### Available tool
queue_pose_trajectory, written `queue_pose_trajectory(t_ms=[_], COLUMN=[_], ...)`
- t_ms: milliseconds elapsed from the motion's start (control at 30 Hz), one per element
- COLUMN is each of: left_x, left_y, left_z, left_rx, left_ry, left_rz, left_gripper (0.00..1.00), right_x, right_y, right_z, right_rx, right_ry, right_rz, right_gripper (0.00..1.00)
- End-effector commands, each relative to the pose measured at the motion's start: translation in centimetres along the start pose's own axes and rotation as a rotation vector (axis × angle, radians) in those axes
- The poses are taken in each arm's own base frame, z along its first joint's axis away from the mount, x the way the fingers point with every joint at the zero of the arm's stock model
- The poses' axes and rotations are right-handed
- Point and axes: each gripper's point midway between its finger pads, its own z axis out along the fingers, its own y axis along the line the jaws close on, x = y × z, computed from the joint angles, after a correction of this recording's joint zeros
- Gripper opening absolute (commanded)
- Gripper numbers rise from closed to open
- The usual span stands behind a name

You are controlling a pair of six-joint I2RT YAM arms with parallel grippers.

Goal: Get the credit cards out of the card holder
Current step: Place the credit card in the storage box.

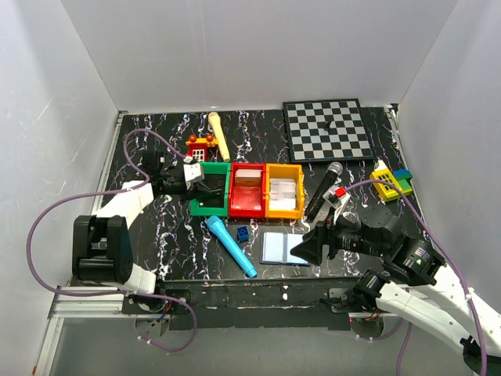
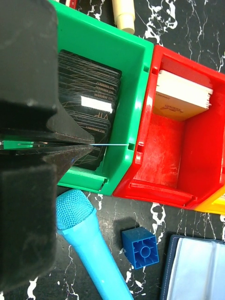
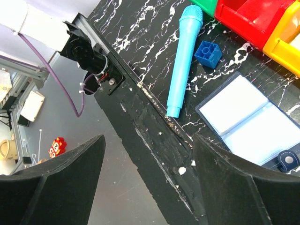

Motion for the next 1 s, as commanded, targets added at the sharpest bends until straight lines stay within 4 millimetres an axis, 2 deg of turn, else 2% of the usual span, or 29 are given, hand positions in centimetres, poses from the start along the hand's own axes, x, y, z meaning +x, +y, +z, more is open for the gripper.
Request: queue_pose_trajectory(t_ms=[0, 267, 967], left_x=[-0.4, 1.5, 4.4], left_y=[-0.1, -0.2, 0.3], left_z=[0.7, 2.2, 3.4], left_rx=[0.044, 0.078, 0.137], left_ry=[0.028, 0.099, 0.217], left_rz=[0.079, 0.075, 0.028], left_gripper=[0.0, 0.0, 0.0], right_x=[0.2, 0.4, 0.6], right_y=[-0.3, -0.4, -1.2], right_z=[-0.1, 0.5, 0.6], right_rx=[0.003, 0.002, 0.037], right_ry=[-0.005, 0.016, 0.027], right_rz=[-0.031, -0.032, -0.044], right_gripper=[0.83, 0.83, 0.85])
